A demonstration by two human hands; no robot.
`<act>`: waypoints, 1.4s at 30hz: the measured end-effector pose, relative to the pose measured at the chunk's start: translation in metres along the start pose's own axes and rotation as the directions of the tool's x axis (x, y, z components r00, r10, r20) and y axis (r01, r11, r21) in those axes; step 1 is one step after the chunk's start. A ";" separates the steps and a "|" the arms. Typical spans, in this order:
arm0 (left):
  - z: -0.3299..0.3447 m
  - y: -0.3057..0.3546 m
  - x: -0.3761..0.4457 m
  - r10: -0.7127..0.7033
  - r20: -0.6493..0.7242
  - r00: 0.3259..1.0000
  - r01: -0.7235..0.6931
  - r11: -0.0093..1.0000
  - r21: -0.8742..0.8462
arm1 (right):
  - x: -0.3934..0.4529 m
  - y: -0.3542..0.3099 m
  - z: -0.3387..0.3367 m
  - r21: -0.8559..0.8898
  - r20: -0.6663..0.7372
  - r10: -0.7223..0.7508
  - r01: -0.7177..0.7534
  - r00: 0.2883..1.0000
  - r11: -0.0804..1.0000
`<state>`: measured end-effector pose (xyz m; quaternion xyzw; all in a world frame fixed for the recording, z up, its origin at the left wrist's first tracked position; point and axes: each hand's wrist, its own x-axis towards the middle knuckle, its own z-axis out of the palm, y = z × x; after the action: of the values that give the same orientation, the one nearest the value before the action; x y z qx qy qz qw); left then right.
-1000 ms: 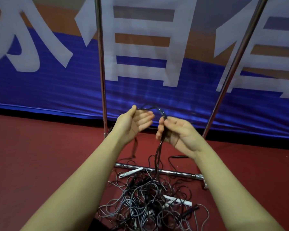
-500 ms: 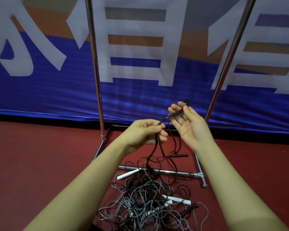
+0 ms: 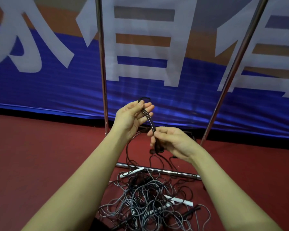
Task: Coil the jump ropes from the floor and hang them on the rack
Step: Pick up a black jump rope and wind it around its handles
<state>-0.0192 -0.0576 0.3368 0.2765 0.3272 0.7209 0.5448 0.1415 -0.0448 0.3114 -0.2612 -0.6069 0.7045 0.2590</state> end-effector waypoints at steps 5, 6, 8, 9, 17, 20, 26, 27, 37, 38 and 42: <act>-0.004 -0.003 0.002 -0.002 -0.050 0.999 0.003 1.000 0.008 | -0.004 -0.005 0.003 -0.004 -0.071 -0.005 0.005 0.997 1.000; -0.004 -0.002 0.003 -0.024 -0.045 0.999 0.025 0.999 0.024 | -0.003 -0.006 0.003 0.033 -0.113 -0.030 0.034 0.993 0.999; -0.002 -0.002 0.003 -0.105 -0.023 0.994 0.106 0.993 0.059 | -0.003 -0.011 0.002 0.128 -0.201 -0.078 0.105 0.976 0.986; -0.001 -0.002 0.002 -0.159 -0.011 0.987 0.160 0.983 0.086 | -0.003 -0.014 0.001 0.189 -0.246 -0.093 0.142 0.965 0.972; 0.007 -0.026 -0.018 -0.413 0.149 0.899 0.270 0.788 0.553 | -0.006 -0.029 -0.018 0.400 -0.524 -0.153 0.401 0.838 0.824; 0.009 -0.034 -0.022 -0.382 0.232 0.895 0.173 0.775 0.608 | -0.006 -0.030 -0.021 0.413 -0.545 -0.158 0.427 0.824 0.804; 0.014 -0.038 -0.021 -0.207 0.199 0.958 0.053 0.809 0.585 | -0.005 -0.028 -0.025 0.401 -0.564 -0.146 0.425 0.813 0.812; 0.015 -0.035 -0.021 -0.202 0.183 0.962 0.071 0.835 0.546 | -0.005 -0.027 -0.027 0.371 -0.573 -0.133 0.401 0.808 0.838; 0.004 -0.002 -0.004 -0.079 0.012 0.997 0.072 0.956 0.283 | 0.000 -0.009 -0.021 0.128 -0.343 -0.018 0.066 0.939 0.990; 0.003 0.000 -0.003 -0.081 -0.001 0.997 0.079 0.965 0.249 | 0.000 -0.006 -0.018 0.082 -0.311 -0.019 0.047 0.950 0.996; -0.001 0.005 0.001 -0.082 -0.069 0.994 0.089 0.990 0.108 | -0.001 0.001 -0.014 0.009 -0.218 0.010 -0.009 0.976 1.000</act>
<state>-0.0233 -0.0580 0.3396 0.2686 0.3956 0.6860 0.5483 0.1520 -0.0355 0.3089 -0.3387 -0.5707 0.6753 0.3217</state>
